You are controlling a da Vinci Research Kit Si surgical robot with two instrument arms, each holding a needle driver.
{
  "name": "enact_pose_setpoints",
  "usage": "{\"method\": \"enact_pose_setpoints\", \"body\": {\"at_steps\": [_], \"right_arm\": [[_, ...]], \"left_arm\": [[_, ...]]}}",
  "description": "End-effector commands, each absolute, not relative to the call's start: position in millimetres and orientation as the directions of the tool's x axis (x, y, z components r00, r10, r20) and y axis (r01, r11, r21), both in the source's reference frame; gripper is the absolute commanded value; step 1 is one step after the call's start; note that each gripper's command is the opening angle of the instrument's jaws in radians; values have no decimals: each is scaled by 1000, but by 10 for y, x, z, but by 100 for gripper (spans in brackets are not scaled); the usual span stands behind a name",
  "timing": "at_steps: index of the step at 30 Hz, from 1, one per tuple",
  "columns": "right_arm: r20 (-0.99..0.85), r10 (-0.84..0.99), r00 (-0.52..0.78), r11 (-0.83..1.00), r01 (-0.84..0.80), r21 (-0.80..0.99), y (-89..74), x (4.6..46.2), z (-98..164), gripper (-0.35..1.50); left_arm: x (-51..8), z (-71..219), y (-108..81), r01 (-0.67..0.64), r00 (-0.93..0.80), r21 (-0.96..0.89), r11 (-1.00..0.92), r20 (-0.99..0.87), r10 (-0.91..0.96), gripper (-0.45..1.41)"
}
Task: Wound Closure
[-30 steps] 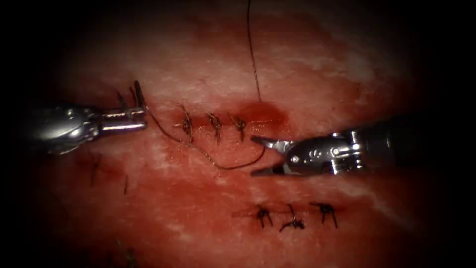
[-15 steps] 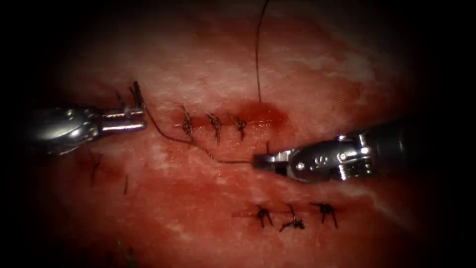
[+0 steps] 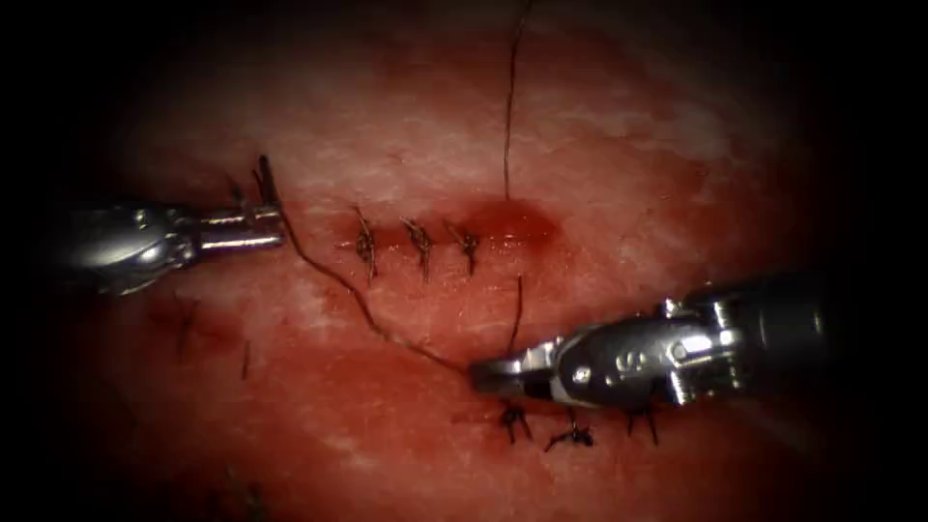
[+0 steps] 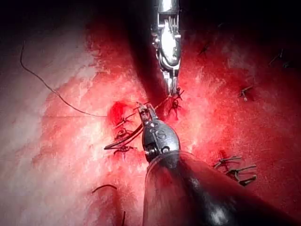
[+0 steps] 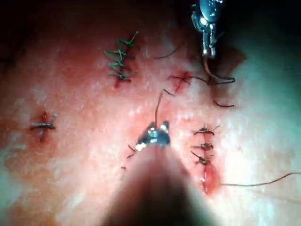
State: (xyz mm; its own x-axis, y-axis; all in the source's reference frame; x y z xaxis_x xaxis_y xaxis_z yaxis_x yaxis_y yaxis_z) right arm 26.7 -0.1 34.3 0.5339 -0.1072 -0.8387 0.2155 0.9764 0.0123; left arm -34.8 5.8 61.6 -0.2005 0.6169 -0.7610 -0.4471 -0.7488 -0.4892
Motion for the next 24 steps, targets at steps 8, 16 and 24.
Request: {"method": "enact_pose_setpoints", "body": {"at_steps": [8, 16, 24], "right_arm": [[-832, -87, 548, 995, 89, -45, 18, 231, 401, 121], [-804, -109, 584, 993, 97, -64, 4, 245, 464, 99], [-823, -149, 547, 982, 183, -56, 10, 247, 466, -35]], "left_arm": [[-345, 629, 53, -447, -203, -488, -750, -761, 616, -45], [-344, 633, 53, -452, -204, -484, -749, -761, 615, -45], [-342, 632, 53, -454, -204, -484, -748, -761, 616, -45]]}}
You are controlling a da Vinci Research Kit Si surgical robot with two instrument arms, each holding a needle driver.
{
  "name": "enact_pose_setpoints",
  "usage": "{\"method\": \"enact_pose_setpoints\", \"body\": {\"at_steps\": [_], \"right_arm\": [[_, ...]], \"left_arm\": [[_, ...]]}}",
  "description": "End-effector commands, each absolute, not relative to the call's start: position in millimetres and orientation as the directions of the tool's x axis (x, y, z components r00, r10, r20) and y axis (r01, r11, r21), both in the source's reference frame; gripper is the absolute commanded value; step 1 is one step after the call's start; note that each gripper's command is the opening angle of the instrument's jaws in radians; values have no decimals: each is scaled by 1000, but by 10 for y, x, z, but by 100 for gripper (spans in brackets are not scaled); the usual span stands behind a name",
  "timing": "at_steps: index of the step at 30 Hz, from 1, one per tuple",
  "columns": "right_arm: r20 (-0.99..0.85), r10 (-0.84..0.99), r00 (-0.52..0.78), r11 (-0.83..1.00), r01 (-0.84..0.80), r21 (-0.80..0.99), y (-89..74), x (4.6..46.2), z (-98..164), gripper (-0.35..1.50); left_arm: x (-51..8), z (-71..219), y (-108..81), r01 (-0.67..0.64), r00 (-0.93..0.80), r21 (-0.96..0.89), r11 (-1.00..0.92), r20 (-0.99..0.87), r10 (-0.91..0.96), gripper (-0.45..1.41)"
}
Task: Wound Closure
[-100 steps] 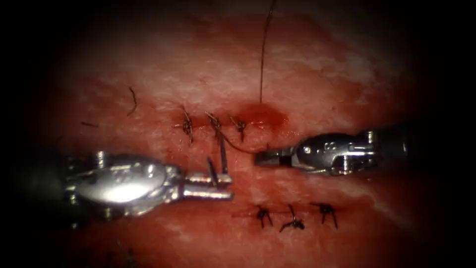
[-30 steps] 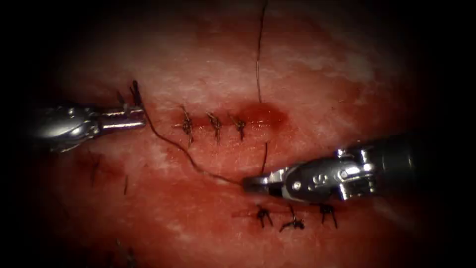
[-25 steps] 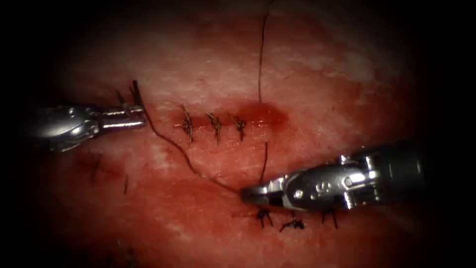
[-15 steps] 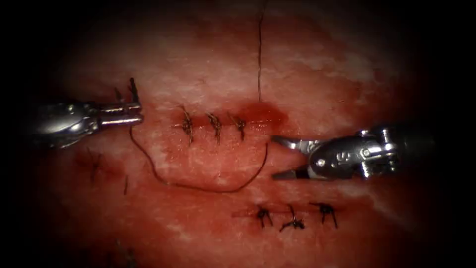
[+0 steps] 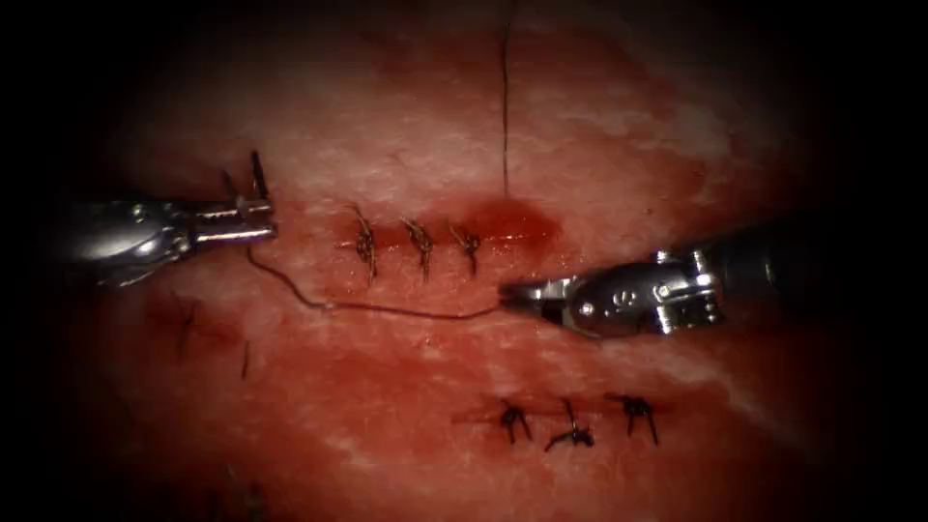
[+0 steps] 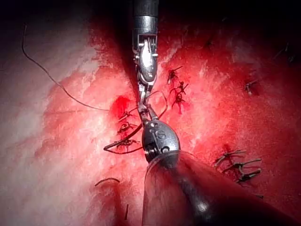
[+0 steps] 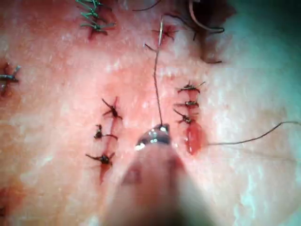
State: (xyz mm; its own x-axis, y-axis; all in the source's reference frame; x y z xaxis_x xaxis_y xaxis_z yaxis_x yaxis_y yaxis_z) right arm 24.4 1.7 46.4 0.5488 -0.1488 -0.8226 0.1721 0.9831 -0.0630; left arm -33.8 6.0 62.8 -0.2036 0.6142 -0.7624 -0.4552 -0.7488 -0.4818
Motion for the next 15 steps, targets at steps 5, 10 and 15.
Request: {"method": "enact_pose_setpoints", "body": {"at_steps": [5, 10, 15], "right_arm": [[-819, -144, 555, 978, 208, -31, 7, 247, 441, -35], [-835, -147, 531, 969, 247, -13, -1, 249, 399, -35], [-847, -152, 510, 955, 298, 8, -13, 252, 368, -35]], "left_arm": [[-339, 632, 53, -454, -205, -484, -748, -761, 616, -45], [-336, 635, 55, -457, -205, -483, -747, -760, 617, -45], [-335, 637, 55, -461, -206, -481, -746, -760, 617, -45]]}}
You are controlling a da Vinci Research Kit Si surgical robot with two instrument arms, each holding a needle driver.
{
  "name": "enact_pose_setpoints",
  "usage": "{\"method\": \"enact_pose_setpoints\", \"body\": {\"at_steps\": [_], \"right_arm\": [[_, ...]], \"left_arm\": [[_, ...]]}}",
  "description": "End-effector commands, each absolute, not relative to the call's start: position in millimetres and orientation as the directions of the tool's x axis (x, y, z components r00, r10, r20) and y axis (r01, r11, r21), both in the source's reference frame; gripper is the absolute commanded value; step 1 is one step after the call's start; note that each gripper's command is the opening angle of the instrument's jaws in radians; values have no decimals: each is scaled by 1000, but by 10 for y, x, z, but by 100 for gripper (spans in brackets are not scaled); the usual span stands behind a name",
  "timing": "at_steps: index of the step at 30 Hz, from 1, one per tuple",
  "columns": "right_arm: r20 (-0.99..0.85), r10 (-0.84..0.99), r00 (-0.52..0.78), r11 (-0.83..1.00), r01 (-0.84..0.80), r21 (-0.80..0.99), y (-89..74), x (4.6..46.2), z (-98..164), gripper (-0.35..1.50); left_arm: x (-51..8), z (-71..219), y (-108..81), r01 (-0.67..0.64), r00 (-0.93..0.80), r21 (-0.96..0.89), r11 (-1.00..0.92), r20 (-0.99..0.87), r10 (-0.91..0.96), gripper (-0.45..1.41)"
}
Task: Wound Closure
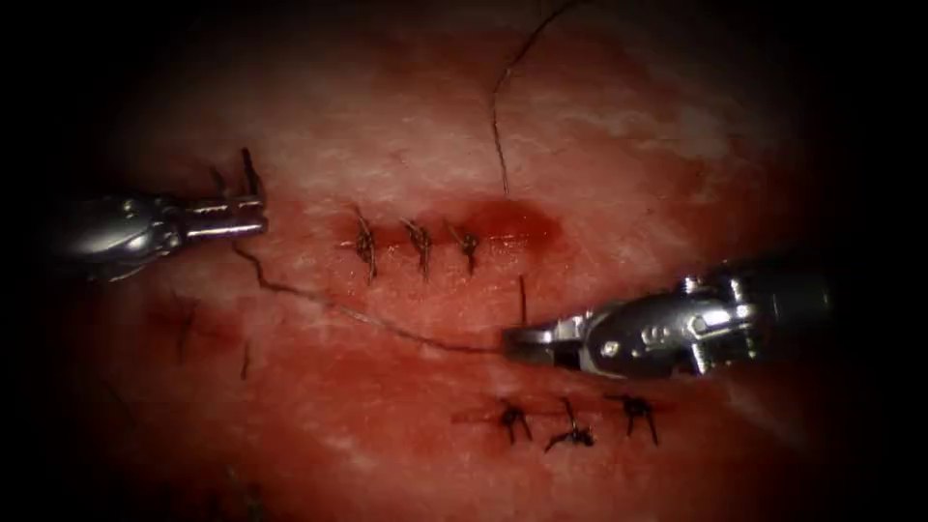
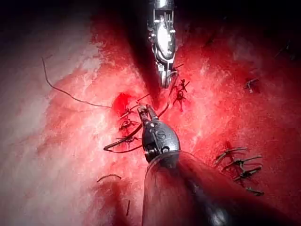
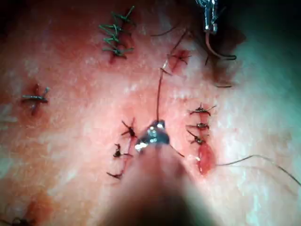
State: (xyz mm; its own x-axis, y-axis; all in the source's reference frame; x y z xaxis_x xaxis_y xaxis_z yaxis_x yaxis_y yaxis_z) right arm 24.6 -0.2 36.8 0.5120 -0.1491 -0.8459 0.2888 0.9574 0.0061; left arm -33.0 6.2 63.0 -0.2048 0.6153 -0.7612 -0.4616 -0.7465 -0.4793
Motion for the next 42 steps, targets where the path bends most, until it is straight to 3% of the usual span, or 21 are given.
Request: {"method": "enact_pose_setpoints", "body": {"at_steps": [1, 17, 33, 35, 38, 40, 42], "right_arm": [[-847, -155, 508, 951, 307, 10, -15, 253, 365, -35], [-893, -157, 422, 883, 464, 65, -65, 272, 316, -35], [-909, -133, 395, 865, 495, 89, -75, 282, 298, -35], [-918, -121, 377, 892, 446, 66, -67, 282, 300, 41], [-922, -119, 368, 895, 443, 61, -67, 279, 301, 56], [-925, -101, 367, 899, 432, 73, -69, 278, 301, 76], [-926, -94, 367, 903, 422, 75, -68, 277, 301, 81]], "left_arm": [[-335, 637, 55, -461, -206, -480, -746, -760, 617, -45], [-333, 637, 55, -467, -207, -479, -744, -759, 618, -45], [-333, 637, 55, -469, -207, -478, -743, -758, 618, -45], [-333, 637, 55, -469, -207, -478, -743, -758, 618, -45], [-332, 637, 55, -470, -207, -478, -743, -758, 618, -45], [-332, 637, 56, -469, -207, -478, -742, -758, 619, -45], [-332, 636, 57, -467, -206, -481, -742, -757, 620, -45]]}}
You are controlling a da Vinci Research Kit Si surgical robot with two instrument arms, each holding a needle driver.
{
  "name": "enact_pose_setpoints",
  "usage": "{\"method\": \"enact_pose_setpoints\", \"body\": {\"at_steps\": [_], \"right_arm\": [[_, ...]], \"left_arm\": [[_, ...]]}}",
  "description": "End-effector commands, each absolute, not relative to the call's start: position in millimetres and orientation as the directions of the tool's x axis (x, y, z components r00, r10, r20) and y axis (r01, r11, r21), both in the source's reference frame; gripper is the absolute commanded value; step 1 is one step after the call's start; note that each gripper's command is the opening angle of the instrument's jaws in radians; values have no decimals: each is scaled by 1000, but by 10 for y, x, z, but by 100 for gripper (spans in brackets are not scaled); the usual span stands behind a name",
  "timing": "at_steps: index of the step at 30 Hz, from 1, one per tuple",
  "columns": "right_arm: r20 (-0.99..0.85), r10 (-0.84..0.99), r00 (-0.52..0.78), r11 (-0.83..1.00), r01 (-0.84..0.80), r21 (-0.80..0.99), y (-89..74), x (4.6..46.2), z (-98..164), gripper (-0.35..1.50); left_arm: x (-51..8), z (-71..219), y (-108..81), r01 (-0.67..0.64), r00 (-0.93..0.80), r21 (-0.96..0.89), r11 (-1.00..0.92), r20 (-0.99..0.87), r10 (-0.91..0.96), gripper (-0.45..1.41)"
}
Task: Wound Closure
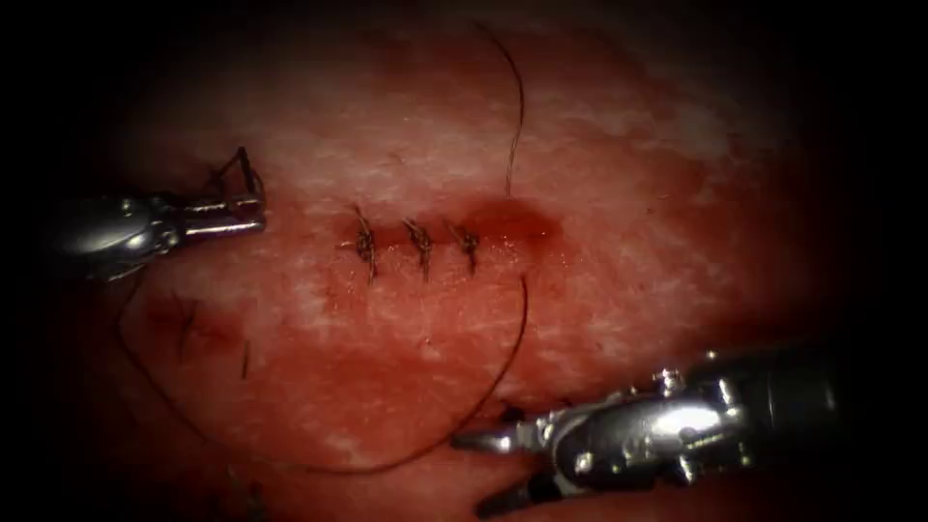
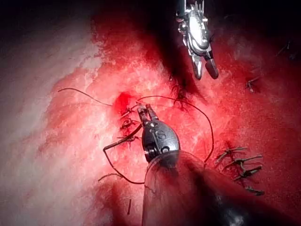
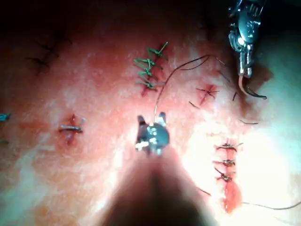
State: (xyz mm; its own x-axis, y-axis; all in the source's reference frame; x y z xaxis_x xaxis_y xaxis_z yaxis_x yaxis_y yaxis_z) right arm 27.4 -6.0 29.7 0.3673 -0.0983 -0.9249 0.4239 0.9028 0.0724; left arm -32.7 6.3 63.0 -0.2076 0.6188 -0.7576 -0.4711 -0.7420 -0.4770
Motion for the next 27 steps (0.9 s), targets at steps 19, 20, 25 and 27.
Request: {"method": "enact_pose_setpoints", "body": {"at_steps": [19, 20, 25, 27], "right_arm": [[-908, -86, 410, 925, 371, 80, -67, 270, 333, 86], [-907, -86, 412, 926, 368, 79, -67, 270, 333, 84], [-907, -86, 413, 927, 366, 79, -66, 272, 334, 84], [-907, -86, 413, 927, 366, 79, -65, 272, 335, 83]], "left_arm": [[-340, 670, 59, -513, -141, -573, -639, -678, 721, 104], [-340, 669, 59, -510, -143, -575, -640, -677, 722, 111], [-326, 667, 63, -513, -146, -574, -638, -675, 723, 111], [-313, 665, 68, -512, -158, -574, -639, -668, 727, 106]]}}
